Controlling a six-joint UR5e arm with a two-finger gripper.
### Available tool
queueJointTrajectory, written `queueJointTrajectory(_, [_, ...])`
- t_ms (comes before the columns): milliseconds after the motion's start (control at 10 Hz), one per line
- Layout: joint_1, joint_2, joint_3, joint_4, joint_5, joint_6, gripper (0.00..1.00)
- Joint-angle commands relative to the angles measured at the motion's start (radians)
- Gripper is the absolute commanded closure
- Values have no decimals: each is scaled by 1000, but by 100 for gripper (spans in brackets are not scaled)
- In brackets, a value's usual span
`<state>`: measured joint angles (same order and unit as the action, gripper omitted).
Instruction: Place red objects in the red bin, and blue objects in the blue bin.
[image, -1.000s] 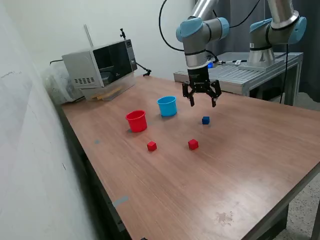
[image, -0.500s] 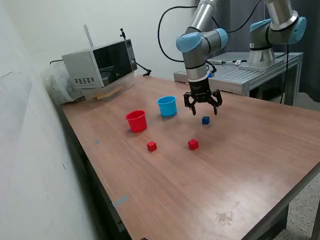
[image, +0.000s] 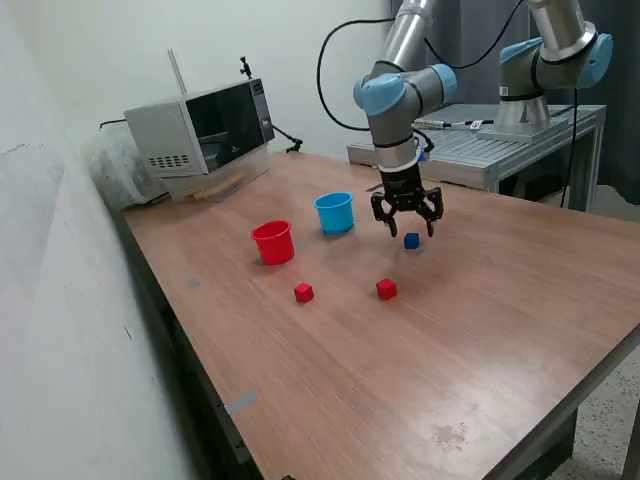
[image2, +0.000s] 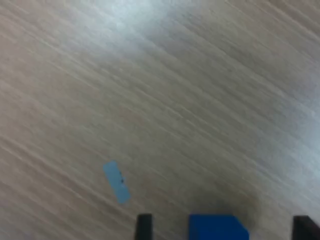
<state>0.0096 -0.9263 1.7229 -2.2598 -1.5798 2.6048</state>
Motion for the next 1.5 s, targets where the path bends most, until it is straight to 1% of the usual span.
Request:
queueJointTrajectory(0, [4, 4, -2, 0, -3, 0, 100])
queueJointTrajectory(200, [7, 4, -11, -3, -6, 0, 100])
queueJointTrajectory(400, [7, -6, -11, -3, -20, 0, 100])
queueJointTrajectory(500, [7, -31, -9, 0, -22, 1, 100])
queueJointTrajectory(700, [-5, -129, -9, 16, -25, 1, 100])
queueJointTrajectory(800, [-5, -172, -9, 75, -22, 1, 100])
queueJointTrajectory(900, [-14, -202, -11, 100, -23, 3, 100])
queueJointTrajectory(1100, [-92, -221, -11, 126, -25, 6, 100])
queueJointTrajectory(1400, [-250, -213, -25, 125, -22, 6, 100])
